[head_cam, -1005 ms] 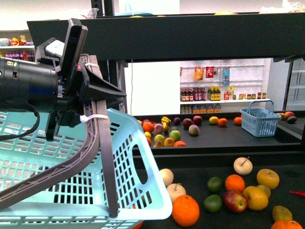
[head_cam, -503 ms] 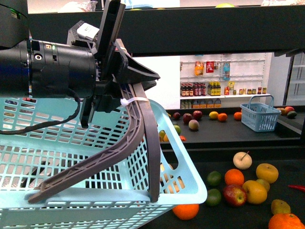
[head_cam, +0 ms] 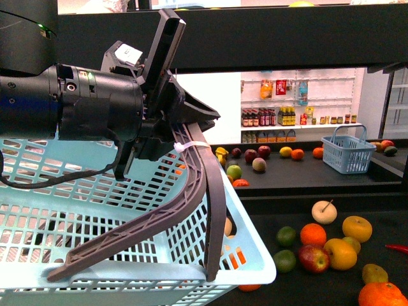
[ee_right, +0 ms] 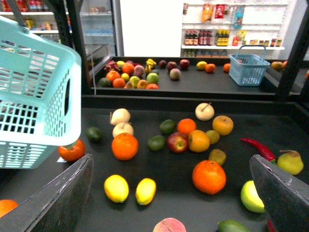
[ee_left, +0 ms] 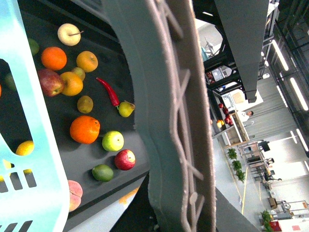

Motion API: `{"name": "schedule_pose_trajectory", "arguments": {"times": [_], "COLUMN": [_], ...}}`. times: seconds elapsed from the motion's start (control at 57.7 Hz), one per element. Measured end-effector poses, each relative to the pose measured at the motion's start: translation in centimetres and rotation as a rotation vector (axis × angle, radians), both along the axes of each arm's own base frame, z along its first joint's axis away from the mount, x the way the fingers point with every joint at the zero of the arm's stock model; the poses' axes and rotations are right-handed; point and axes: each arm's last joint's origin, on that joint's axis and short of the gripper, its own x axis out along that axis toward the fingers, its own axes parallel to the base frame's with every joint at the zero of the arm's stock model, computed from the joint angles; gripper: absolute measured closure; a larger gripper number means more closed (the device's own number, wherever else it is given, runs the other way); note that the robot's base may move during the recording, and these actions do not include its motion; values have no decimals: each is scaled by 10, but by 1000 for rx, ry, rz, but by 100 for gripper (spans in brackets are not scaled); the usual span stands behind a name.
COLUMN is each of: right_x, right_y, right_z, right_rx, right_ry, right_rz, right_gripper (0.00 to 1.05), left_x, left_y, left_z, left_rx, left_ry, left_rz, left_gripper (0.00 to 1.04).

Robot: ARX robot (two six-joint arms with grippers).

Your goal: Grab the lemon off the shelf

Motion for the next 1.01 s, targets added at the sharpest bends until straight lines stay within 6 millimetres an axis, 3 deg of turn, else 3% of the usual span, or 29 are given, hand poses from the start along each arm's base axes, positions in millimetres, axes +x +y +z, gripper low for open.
{"name": "schedule_pose_trajectory", "arguments": {"times": [0.121, 0.26, 0.416, 0.537, 0.711, 0.884, 0.901, 1.005], "right_x": [5, 21, 67, 116, 182, 239, 327, 342], "right_y": [-3, -6, -7, -8, 2, 6, 18, 20], "right_z": [-8, -9, -6, -22, -78, -116, -186, -198], "right_rx": [-31, 15, 116, 212, 283, 281, 304, 309], "right_ry": [221, 312, 410, 579, 830, 844, 839, 835], "right_rz": [-63, -32, 15, -9, -44, -84, -89, -86], "right_gripper": [7, 7, 7, 7, 7, 7, 7, 7], "left_x": [0, 0, 0, 0, 0, 0, 0, 0], "left_y": [0, -1, -1, -1, -1, -2, -2, -2], "left_z": [1, 0, 0, 0, 0, 0, 0, 0], "left_rx": [0, 0, 0, 0, 1, 1, 1, 1], "left_ry": [-3, -2, -3, -2, -2, -2, -1, -2], "left_rz": [-1, -1, -3, -3, -3, -5, -4, -4], "left_gripper": [96, 96, 96, 96, 96, 96, 96, 96]}}
